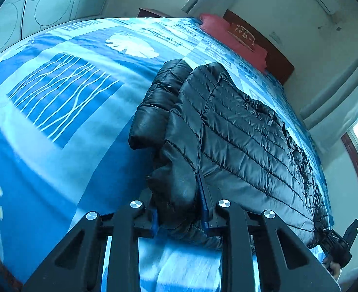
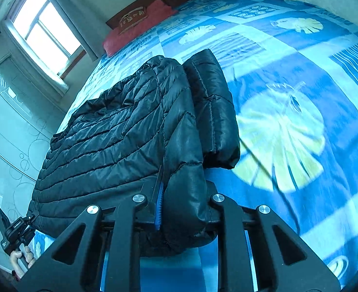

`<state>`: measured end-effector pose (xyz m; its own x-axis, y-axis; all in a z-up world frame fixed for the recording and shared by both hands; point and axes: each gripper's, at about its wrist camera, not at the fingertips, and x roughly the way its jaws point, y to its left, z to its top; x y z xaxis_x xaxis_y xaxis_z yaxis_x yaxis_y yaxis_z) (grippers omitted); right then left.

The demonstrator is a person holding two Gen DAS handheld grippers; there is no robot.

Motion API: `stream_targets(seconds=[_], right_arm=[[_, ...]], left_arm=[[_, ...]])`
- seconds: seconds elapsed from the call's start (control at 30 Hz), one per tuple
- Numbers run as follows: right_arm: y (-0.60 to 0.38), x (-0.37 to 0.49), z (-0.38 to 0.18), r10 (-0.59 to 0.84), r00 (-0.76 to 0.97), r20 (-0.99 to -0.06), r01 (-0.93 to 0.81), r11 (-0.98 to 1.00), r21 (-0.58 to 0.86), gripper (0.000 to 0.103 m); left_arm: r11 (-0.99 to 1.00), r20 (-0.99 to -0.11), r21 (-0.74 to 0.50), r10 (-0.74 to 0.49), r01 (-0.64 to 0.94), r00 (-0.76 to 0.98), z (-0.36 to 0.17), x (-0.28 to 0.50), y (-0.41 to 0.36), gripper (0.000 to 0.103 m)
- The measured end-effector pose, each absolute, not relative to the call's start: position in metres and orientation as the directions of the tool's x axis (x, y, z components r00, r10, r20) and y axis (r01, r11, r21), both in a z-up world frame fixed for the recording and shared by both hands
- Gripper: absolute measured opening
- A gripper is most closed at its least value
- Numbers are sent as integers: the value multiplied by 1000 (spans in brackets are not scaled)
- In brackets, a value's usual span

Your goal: Fold large clothes

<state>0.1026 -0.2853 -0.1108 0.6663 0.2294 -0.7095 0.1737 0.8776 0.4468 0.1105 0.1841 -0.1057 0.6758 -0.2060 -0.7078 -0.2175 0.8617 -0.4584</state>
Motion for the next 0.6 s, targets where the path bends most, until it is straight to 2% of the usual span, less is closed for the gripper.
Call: stream_targets(seconds=[0.17,0.43,0.6], right_arm=[[-288,101,-121,240,652,-719,183,871,456,23],[-296,92,-120,213,648,-731,221,866,448,42],[-301,74,-109,158,642,-750,240,888,393,51]], left_arm=[[868,-722,-446,-205,-218,660,-114,111,185,27],[903,-749,-358,-126,-237,651,-106,105,183,50],[907,-754,-337,-98,-254,650,-103,90,192,58]])
